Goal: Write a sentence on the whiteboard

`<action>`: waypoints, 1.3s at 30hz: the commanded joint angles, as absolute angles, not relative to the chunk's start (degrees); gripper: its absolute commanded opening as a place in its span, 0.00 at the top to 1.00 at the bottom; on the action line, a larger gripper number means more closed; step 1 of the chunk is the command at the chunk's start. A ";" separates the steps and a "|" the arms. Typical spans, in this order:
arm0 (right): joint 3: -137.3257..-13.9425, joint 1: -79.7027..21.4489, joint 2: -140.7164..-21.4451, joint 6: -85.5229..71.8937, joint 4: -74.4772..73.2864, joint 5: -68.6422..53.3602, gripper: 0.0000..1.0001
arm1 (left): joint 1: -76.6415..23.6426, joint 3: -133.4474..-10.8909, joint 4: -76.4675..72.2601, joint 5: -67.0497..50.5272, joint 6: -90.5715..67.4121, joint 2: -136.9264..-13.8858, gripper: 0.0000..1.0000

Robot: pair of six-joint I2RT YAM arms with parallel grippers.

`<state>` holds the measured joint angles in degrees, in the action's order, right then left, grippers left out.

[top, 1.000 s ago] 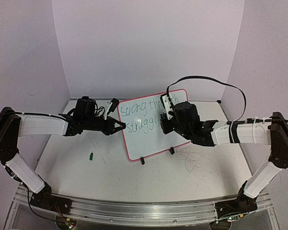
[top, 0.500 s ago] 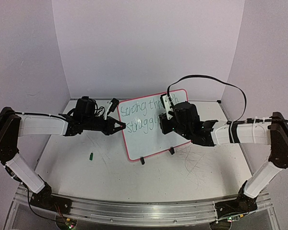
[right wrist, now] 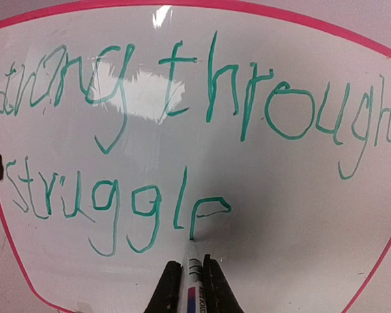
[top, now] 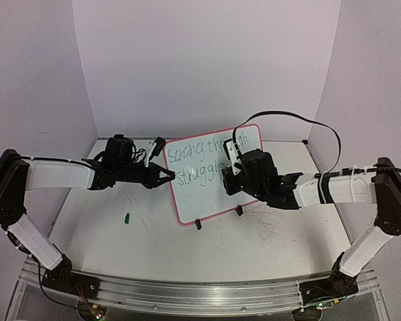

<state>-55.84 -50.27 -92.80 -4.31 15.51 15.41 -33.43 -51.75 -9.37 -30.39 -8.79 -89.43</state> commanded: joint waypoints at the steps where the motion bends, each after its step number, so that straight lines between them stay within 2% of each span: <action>1: -55.11 -50.03 -91.80 -5.37 14.59 18.88 1.00 | -32.34 -52.18 -5.46 -18.79 -2.22 -90.64 1.00; 7: -54.77 -50.03 -89.04 -3.03 20.14 26.16 1.00 | -32.38 -52.12 -5.38 -18.73 -2.29 -90.61 1.00; 12: -52.34 -49.94 -84.67 1.38 23.91 13.19 1.00 | -32.34 -52.13 -5.40 -18.59 -2.24 -90.30 1.00; 14: -50.92 -49.83 -83.83 1.56 24.00 12.49 1.00 | -32.34 -52.12 -5.37 -18.48 -2.21 -90.29 1.00; 39: -56.17 -47.40 -90.41 -2.32 22.28 19.80 1.00 | -32.33 -52.02 -5.14 -18.70 -2.15 -90.49 1.00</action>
<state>-53.37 -47.55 -89.31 -1.76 20.97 17.88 -33.45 -51.75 -9.33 -30.68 -8.50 -89.38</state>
